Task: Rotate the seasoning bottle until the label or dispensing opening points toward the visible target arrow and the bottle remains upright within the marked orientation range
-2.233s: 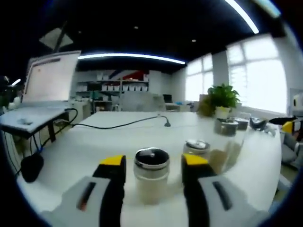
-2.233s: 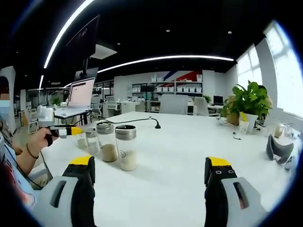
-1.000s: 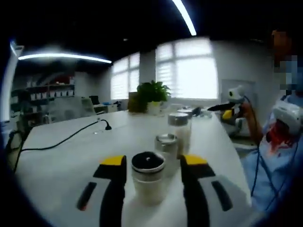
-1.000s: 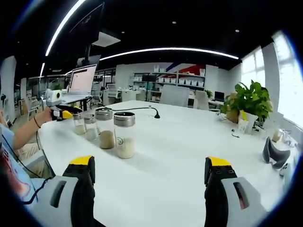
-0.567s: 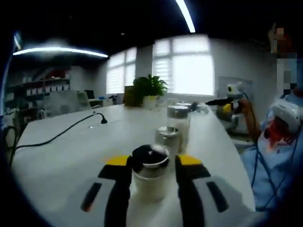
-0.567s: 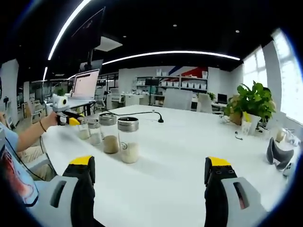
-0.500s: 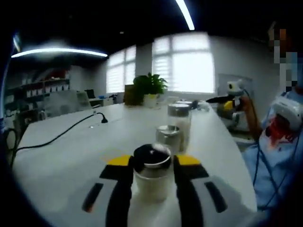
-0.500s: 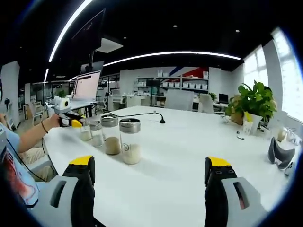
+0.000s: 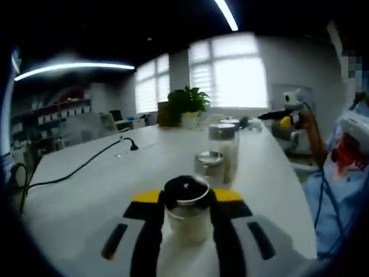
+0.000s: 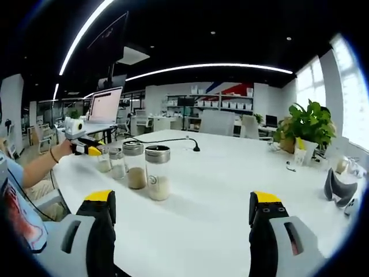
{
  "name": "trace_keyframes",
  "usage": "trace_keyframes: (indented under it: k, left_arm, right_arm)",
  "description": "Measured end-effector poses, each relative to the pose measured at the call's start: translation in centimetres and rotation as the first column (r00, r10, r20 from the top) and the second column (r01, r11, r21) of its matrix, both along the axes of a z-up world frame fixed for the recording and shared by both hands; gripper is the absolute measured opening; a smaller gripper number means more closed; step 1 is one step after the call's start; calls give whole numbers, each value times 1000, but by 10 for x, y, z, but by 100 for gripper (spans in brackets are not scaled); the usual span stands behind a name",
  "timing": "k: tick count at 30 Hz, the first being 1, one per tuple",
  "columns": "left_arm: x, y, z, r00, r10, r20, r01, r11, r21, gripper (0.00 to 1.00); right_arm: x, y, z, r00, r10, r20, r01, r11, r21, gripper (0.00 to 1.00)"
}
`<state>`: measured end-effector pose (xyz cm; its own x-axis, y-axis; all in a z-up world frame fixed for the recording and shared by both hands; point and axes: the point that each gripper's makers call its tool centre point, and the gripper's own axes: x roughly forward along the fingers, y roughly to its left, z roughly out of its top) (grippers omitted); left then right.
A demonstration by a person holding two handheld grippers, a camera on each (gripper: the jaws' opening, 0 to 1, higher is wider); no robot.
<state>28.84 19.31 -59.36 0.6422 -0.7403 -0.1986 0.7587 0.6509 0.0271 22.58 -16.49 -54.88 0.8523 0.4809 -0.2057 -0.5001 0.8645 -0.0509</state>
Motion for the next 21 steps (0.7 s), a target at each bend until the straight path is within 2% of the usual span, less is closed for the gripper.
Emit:
trace_keyframes:
  k: [3, 6, 8, 12, 16, 21]
  left_arm:
    - [1, 1, 0, 999, 36, -16, -36, 999, -6, 33]
    - [0, 0, 0, 997, 73, -2, -73, 997, 13, 33]
    - [0, 2, 0, 995, 100, -13, -100, 995, 0, 32]
    - [0, 3, 0, 988, 152, -24, -152, 988, -14, 32]
    - [1, 3, 0, 973, 230, -30, -230, 973, 12, 32]
    - [-3, 5, 0, 945, 325, -38, -324, 946, 23, 32]
  right_arm:
    - [0, -3, 1, 1000, -6, 6, 6, 1000, 0, 99]
    - [2, -5, 1, 1000, -16, 3, 16, 1000, 6, 99]
    - [2, -5, 0, 1000, -17, -2, 17, 1000, 6, 99]
    - [2, -4, 6, 1000, -19, 11, 18, 998, 64, 97]
    - [1, -5, 7, 1000, -23, 13, 22, 998, 61, 97]
    - [-1, -5, 7, 1000, -25, 10, 24, 998, 55, 97]
